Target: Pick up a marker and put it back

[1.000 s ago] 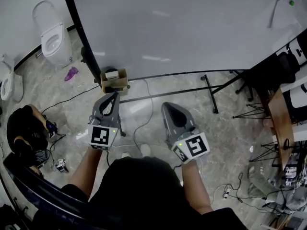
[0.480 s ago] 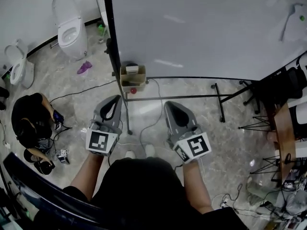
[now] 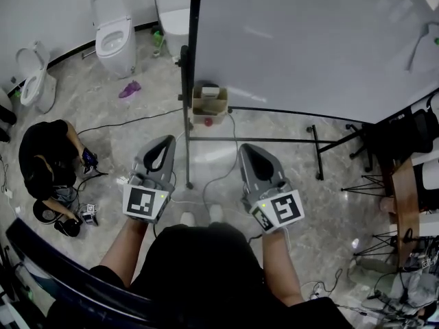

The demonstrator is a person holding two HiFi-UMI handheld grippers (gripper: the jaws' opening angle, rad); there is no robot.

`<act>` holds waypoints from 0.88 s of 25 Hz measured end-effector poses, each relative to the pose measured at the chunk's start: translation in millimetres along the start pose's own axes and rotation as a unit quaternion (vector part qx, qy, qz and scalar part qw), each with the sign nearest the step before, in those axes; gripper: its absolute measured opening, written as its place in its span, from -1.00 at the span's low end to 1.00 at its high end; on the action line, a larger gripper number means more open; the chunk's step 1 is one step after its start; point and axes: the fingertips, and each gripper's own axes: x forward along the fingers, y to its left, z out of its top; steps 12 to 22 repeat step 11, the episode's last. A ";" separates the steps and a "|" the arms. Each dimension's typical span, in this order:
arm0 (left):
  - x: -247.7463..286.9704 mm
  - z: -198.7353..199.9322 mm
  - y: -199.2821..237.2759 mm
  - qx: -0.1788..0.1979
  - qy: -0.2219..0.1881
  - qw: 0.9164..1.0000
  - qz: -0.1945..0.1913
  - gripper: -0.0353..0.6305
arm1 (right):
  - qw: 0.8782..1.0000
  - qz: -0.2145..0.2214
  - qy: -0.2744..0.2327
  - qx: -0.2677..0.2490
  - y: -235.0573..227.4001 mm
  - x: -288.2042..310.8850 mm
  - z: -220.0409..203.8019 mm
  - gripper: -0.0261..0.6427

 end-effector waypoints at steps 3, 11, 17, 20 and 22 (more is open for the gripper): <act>-12.7 -0.8 0.4 -0.001 -0.001 1.000 -0.006 -0.88 | 1.000 -0.008 0.003 -0.003 10.6 -5.9 1.1 -0.90; -37.8 -7.4 2.1 -0.005 -0.004 1.000 -0.017 -0.88 | 1.000 -0.019 0.008 -0.003 40.3 -18.2 -5.9 -0.90; -37.8 -7.4 2.1 -0.005 -0.004 1.000 -0.017 -0.88 | 1.000 -0.019 0.008 -0.003 40.3 -18.2 -5.9 -0.90; -37.8 -7.4 2.1 -0.005 -0.004 1.000 -0.017 -0.88 | 1.000 -0.019 0.008 -0.003 40.3 -18.2 -5.9 -0.90; -37.8 -7.4 2.1 -0.005 -0.004 1.000 -0.017 -0.88 | 1.000 -0.019 0.008 -0.003 40.3 -18.2 -5.9 -0.90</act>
